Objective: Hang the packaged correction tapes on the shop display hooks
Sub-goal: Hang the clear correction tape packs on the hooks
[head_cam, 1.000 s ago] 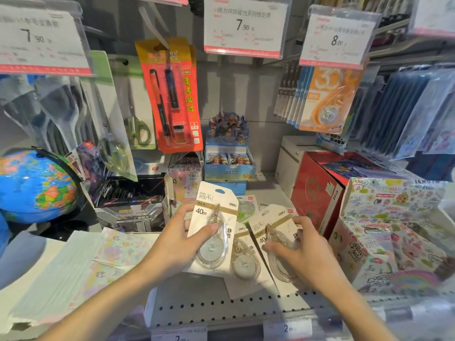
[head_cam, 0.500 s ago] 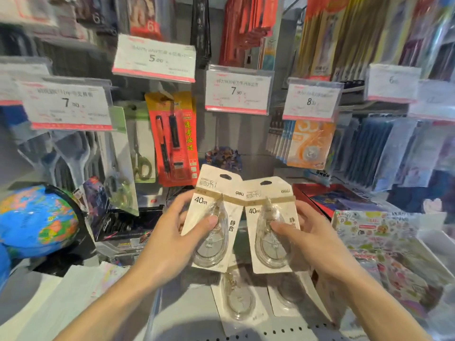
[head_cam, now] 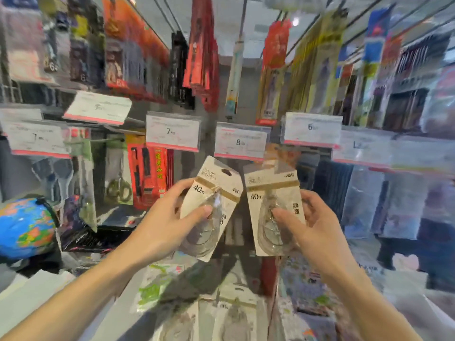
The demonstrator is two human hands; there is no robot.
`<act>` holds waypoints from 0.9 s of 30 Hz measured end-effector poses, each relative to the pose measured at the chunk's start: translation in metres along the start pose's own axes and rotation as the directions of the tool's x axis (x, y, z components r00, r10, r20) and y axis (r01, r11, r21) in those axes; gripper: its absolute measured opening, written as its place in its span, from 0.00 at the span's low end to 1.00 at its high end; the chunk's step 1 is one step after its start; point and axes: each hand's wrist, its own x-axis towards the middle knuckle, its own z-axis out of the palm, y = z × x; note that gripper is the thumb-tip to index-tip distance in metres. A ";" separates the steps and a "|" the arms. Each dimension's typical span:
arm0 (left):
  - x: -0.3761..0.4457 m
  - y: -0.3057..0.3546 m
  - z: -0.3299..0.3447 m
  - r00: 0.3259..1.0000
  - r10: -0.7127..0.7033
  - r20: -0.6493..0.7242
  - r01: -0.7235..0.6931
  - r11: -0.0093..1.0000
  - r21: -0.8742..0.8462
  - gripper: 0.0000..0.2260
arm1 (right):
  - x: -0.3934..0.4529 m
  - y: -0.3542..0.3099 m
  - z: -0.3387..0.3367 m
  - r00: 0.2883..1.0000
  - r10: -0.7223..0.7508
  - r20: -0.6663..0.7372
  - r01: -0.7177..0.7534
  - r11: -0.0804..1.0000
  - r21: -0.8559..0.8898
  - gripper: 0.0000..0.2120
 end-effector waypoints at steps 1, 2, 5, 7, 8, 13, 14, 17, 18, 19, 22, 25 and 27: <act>-0.001 0.005 0.001 1.000 -0.006 -0.012 0.006 1.000 0.014 0.20 | 0.004 -0.002 -0.004 1.000 -0.004 0.022 0.004 1.000 0.021 0.14; -0.002 0.009 0.002 1.000 -0.012 -0.022 0.013 1.000 0.029 0.20 | 0.007 -0.005 -0.007 0.999 -0.006 0.042 0.004 0.999 0.049 0.14; -0.010 0.021 0.001 0.998 -0.017 -0.059 0.020 0.999 0.050 0.19 | 0.014 -0.011 -0.015 0.996 -0.024 0.089 0.013 0.992 0.129 0.14; -0.016 0.027 -0.002 0.997 -0.019 -0.081 0.024 0.998 0.058 0.19 | 0.015 -0.014 -0.019 0.991 -0.051 0.120 0.031 0.987 0.158 0.16; -0.018 0.031 -0.003 0.996 -0.017 -0.086 0.023 0.998 0.063 0.20 | 0.016 -0.015 -0.021 0.988 -0.063 0.141 0.039 0.985 0.166 0.18; -0.020 0.045 -0.014 0.991 0.016 -0.132 -0.010 0.999 0.051 0.22 | 0.019 -0.014 -0.028 0.975 -0.086 0.207 0.045 0.979 0.198 0.21; -0.019 0.047 -0.015 0.990 0.023 -0.140 -0.016 0.999 0.045 0.22 | 0.019 -0.013 -0.029 0.973 -0.085 0.212 0.043 0.979 0.199 0.19; -0.014 0.051 -0.020 0.987 0.049 -0.156 -0.043 0.998 0.042 0.22 | 0.021 -0.007 -0.031 0.975 -0.069 0.212 0.034 0.985 0.167 0.14; -0.013 0.052 -0.022 0.986 0.057 -0.159 -0.051 0.998 0.043 0.22 | 0.021 -0.004 -0.030 0.976 -0.061 0.207 0.031 0.989 0.147 0.13; -0.011 0.053 -0.023 0.984 0.065 -0.164 -0.059 0.997 0.042 0.22 | 0.022 -0.002 -0.029 0.978 -0.053 0.200 0.029 0.992 0.120 0.12; -0.007 0.057 -0.028 0.980 0.087 -0.178 -0.083 0.996 0.027 0.23 | 0.030 0.003 -0.018 0.984 -0.031 0.178 0.019 0.997 0.069 0.11; -0.003 0.059 -0.032 0.980 0.103 -0.168 -0.102 0.995 0.016 0.23 | 0.040 0.002 -0.001 0.986 -0.040 0.160 0.029 0.997 0.066 0.11; -0.001 0.059 -0.034 0.981 0.111 -0.159 -0.113 0.994 -0.002 0.23 | 0.046 0.000 0.012 0.987 -0.034 0.158 0.022 0.997 0.074 0.12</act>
